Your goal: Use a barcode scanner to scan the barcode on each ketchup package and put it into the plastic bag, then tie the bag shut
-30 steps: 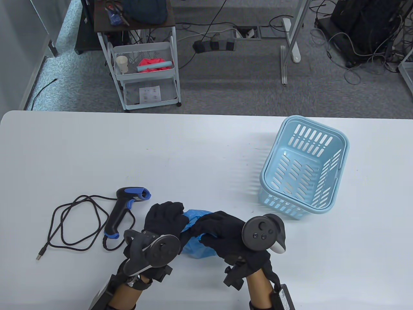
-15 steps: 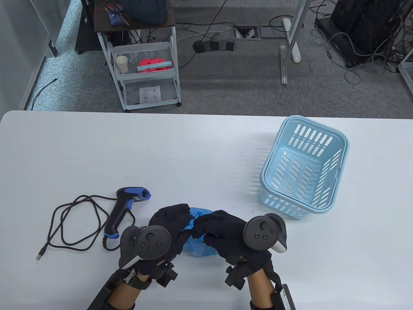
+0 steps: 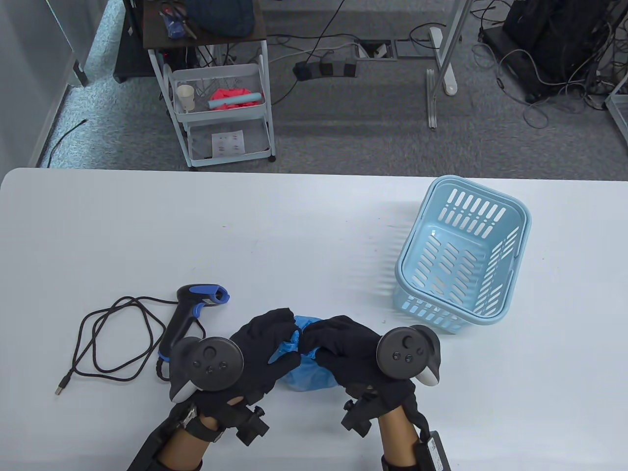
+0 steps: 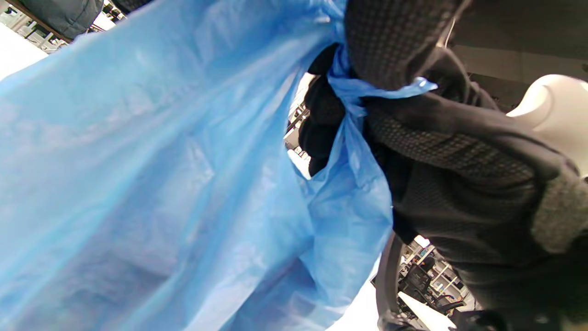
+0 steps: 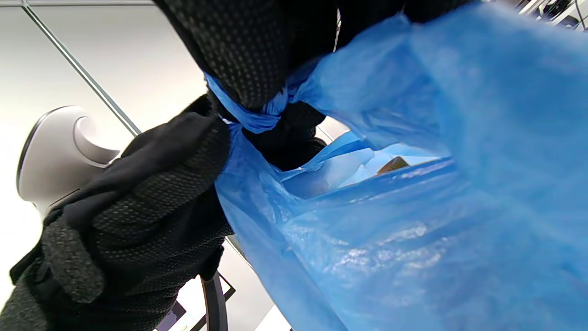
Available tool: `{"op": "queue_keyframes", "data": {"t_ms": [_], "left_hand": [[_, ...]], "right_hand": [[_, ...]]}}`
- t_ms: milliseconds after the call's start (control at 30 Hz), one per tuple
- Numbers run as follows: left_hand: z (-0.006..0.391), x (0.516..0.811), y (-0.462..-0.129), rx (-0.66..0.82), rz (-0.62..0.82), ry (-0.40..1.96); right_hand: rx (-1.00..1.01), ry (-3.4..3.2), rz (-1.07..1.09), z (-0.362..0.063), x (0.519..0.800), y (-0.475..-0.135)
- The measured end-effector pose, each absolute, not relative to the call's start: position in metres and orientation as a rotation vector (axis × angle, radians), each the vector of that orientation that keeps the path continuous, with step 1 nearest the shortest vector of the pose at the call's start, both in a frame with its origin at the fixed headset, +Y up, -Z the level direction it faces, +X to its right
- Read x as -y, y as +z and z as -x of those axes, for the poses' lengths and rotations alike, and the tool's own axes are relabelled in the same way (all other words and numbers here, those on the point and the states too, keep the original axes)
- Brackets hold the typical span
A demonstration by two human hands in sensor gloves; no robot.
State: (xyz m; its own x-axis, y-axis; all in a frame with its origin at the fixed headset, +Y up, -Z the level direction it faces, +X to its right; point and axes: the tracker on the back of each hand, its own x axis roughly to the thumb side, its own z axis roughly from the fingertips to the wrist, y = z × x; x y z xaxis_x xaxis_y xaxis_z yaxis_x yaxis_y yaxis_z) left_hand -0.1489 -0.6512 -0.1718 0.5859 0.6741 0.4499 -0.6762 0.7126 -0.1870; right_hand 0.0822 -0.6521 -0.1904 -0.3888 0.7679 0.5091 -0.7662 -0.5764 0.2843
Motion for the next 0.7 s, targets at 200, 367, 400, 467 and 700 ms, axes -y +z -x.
{"op": "queue_keyframes", "data": {"t_ms": [200, 367, 400, 467, 700], "left_hand": [[0.1481, 0.6517, -0.1712, 0.515, -0.018, 0.798], [0.1460, 0.6518, -0.1699, 0.527, -0.020, 0.788], [0.1452, 0.6520, -0.1699, 0.536, -0.014, 0.793], [0.1445, 0.6524, -0.1695, 0.535, -0.015, 0.779], [0.1500, 0.6512, -0.1708, 0.513, -0.035, 0.800]], "right_hand": [[-0.012, 2.071, -0.778, -0.0794, 0.6504, -0.1891], [0.002, 2.124, -0.792, -0.0771, 0.6483, -0.1869], [0.000, 2.127, -0.795, -0.0770, 0.6482, -0.1868], [-0.003, 2.135, -0.797, -0.0771, 0.6483, -0.1867], [-0.009, 2.141, -0.789, -0.0812, 0.6475, -0.1871]]}}
